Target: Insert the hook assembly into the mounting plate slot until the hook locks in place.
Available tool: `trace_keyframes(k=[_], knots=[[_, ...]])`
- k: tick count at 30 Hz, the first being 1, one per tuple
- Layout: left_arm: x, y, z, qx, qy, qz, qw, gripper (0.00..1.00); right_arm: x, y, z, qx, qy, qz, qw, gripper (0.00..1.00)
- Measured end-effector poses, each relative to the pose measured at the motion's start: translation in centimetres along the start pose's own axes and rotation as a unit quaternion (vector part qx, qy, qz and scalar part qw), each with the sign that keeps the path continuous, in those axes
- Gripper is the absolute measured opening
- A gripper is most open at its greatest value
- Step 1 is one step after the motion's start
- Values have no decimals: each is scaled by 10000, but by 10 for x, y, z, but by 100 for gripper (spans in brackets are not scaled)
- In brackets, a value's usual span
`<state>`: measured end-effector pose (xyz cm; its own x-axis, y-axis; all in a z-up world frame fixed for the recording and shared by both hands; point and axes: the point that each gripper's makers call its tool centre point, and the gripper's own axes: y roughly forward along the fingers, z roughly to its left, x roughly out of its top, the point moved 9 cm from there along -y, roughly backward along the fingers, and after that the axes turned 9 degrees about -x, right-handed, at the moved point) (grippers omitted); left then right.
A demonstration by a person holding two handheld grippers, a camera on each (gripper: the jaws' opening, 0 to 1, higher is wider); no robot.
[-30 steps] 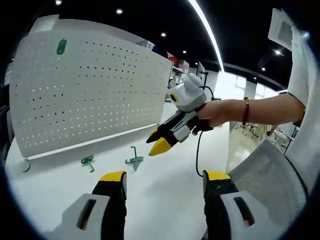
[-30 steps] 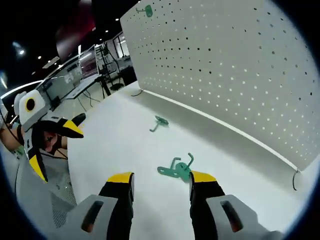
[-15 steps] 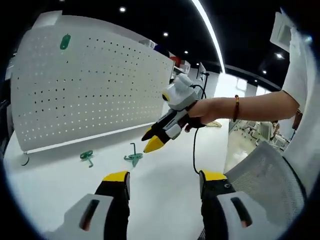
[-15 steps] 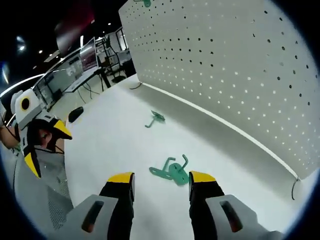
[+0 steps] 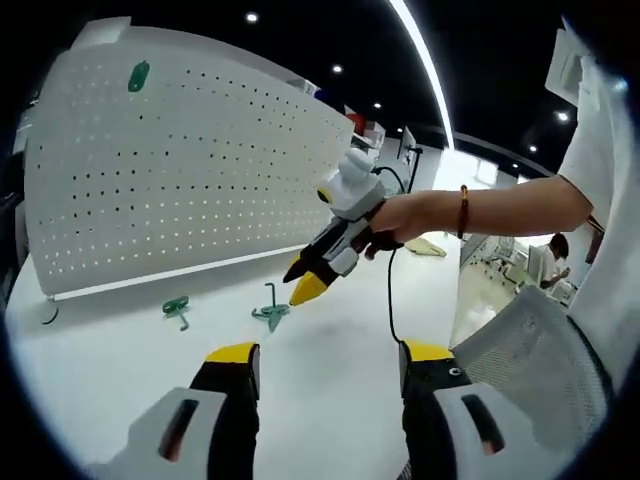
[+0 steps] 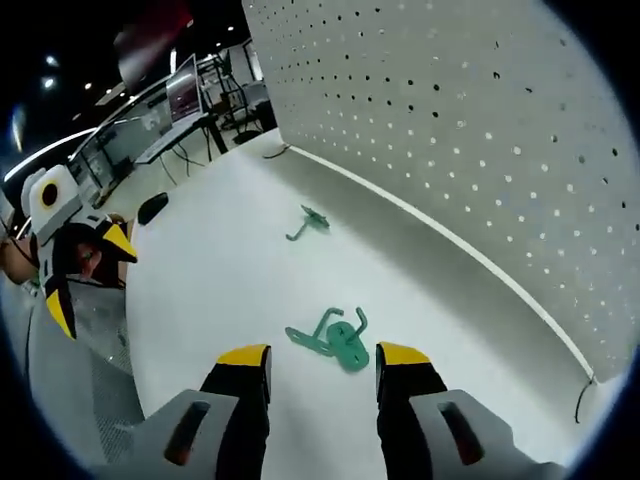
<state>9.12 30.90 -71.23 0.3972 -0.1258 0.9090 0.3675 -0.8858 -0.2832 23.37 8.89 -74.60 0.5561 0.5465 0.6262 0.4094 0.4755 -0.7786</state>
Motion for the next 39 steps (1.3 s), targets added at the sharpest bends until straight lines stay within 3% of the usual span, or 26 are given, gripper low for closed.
trace_keyframes(k=[19,30,39], knots=[[-6,-5,4,68,-179,25,9998,57,12,19,-12,283,-540,428,9972,36],[-10,-6,5,129,-252,13,9996,56,13,28,-18,395,-605,626,9954,24],[-12,-6,6,177,-311,-3,9994,55,20,35,-19,498,-989,924,9895,22]])
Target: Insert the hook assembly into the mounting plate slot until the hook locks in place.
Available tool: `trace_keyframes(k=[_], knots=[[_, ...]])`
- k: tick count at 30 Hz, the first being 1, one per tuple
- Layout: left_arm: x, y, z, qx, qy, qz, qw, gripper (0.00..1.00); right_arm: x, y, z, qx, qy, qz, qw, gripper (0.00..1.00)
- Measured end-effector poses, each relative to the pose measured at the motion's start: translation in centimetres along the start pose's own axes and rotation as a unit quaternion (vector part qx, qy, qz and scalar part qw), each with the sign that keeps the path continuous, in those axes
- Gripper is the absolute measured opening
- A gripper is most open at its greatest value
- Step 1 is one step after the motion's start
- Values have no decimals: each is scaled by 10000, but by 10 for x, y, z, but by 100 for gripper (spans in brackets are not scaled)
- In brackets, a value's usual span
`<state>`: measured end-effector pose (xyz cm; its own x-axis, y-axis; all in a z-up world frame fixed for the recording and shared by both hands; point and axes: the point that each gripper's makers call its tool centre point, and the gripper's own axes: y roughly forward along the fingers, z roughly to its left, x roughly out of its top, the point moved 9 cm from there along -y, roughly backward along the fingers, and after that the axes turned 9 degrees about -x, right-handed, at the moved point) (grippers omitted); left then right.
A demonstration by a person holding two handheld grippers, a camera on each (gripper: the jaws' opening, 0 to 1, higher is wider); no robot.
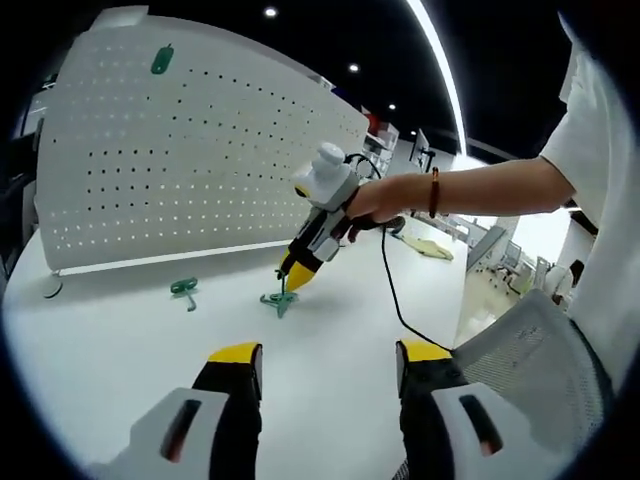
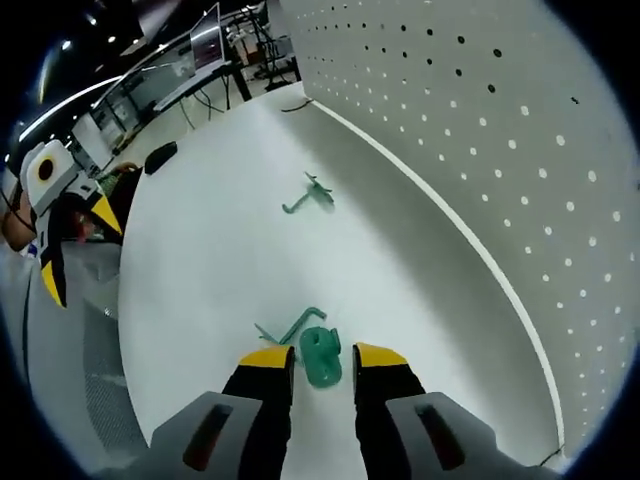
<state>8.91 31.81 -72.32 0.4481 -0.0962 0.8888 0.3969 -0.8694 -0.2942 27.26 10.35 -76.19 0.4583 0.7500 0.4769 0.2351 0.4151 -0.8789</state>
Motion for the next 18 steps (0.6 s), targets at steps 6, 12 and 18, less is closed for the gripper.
trace_keyframes(k=[6,12,18], knots=[[-2,-2,2,45,-28,-1,10000,55,6,5,-4,62,-185,257,9995,19],[-4,-4,3,85,-79,-7,9999,54,5,7,-3,236,-189,410,9987,14],[-4,-5,5,113,-127,-32,9999,54,3,10,-1,329,-178,527,9979,7]])
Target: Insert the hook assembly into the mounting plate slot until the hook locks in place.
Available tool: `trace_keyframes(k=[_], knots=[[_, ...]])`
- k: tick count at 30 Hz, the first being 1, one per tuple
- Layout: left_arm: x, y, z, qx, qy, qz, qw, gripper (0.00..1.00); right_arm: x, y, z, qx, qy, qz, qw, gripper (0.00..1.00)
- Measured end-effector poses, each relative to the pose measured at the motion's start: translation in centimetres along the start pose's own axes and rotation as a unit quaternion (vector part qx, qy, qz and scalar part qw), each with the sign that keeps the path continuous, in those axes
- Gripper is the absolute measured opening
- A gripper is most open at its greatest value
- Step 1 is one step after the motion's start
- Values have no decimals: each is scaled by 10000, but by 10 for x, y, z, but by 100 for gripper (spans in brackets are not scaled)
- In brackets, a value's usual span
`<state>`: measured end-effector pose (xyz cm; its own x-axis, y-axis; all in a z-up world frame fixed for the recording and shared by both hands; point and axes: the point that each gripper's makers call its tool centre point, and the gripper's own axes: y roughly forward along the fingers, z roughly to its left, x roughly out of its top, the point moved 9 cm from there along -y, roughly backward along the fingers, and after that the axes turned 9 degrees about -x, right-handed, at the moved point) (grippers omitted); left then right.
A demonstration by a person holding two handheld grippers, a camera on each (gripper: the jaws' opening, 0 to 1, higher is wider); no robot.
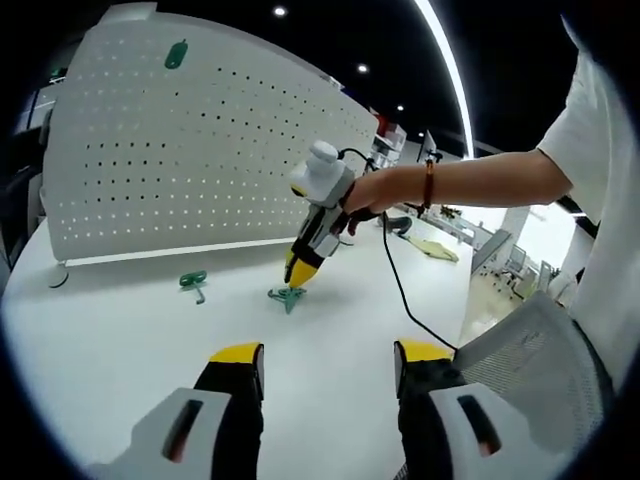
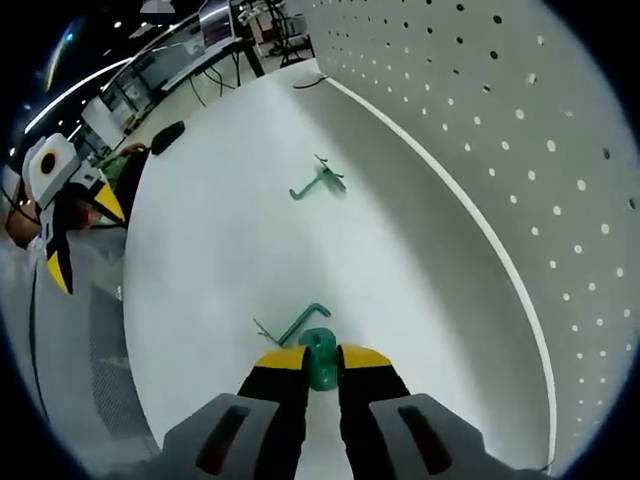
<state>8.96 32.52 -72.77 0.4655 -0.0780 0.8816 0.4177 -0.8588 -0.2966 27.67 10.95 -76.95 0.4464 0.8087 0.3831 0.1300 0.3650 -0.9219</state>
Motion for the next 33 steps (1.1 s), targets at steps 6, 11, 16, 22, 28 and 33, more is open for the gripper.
trace_keyframes(k=[6,11,16,22,28,33], knots=[[0,1,0,-18,-21,-4,10000,53,-3,-2,2,29,101,55,9999,2],[0,2,0,-33,-18,-10,10000,53,-4,-4,4,-45,159,32,9999,2],[0,1,-1,-30,-18,-16,10000,53,-2,-10,2,-189,399,-143,9989,2],[2,0,-2,-19,-7,-84,10000,53,-1,-19,1,-463,551,-383,9967,2],[6,0,-6,-31,137,-108,9998,56,0,-24,5,-634,782,-608,9931,1],[8,0,-8,-49,171,-147,9997,56,2,-29,11,-863,885,-840,9888,1]])
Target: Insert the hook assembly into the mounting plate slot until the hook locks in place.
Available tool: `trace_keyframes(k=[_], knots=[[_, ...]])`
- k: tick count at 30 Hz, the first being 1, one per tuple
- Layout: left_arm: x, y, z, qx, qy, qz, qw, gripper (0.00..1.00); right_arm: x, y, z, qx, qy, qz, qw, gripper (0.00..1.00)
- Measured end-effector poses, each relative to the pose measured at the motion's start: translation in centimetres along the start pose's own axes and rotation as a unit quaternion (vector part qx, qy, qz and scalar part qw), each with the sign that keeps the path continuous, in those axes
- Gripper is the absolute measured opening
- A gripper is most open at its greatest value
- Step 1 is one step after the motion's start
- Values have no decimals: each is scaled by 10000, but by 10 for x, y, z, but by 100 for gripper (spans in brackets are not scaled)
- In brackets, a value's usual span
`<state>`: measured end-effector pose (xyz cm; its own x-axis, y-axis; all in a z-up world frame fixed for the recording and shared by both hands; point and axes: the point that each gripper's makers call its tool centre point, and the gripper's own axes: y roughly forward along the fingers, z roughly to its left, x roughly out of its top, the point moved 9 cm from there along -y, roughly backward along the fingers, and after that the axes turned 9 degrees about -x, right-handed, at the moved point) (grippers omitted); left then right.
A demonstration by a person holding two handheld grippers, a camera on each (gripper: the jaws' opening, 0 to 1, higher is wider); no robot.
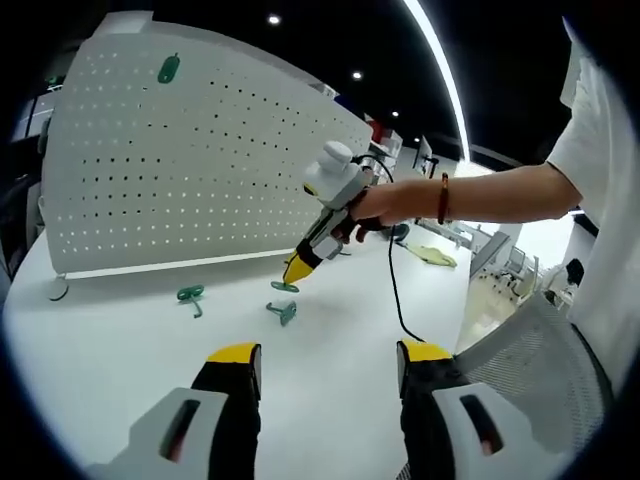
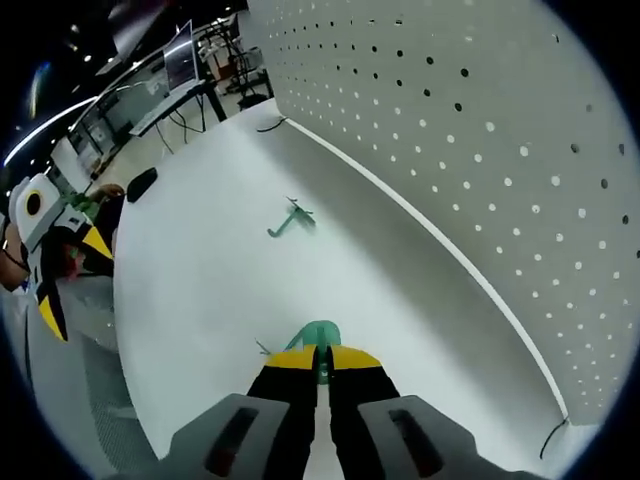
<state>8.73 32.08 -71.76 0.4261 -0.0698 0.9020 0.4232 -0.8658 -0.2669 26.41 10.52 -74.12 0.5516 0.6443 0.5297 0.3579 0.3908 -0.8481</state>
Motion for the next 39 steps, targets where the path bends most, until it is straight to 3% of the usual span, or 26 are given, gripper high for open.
trace_keyframes(k=[10,23,29,32,39], knots=[[3,-3,-6,-33,80,-95,9999,57,11,-16,8,-543,278,-665,9959,1],[17,-8,-13,-51,486,-121,9987,58,28,-29,30,-907,428,-1327,9861,1],[21,-14,-15,4,549,-199,9983,57,41,-41,38,-1163,642,-1737,9758,1],[20,-18,-17,9,598,-198,9980,58,51,-49,40,-1306,867,-2083,9654,1],[21,-28,-20,23,660,-219,9976,58,69,-61,46,-1353,988,-2457,9548,1]])
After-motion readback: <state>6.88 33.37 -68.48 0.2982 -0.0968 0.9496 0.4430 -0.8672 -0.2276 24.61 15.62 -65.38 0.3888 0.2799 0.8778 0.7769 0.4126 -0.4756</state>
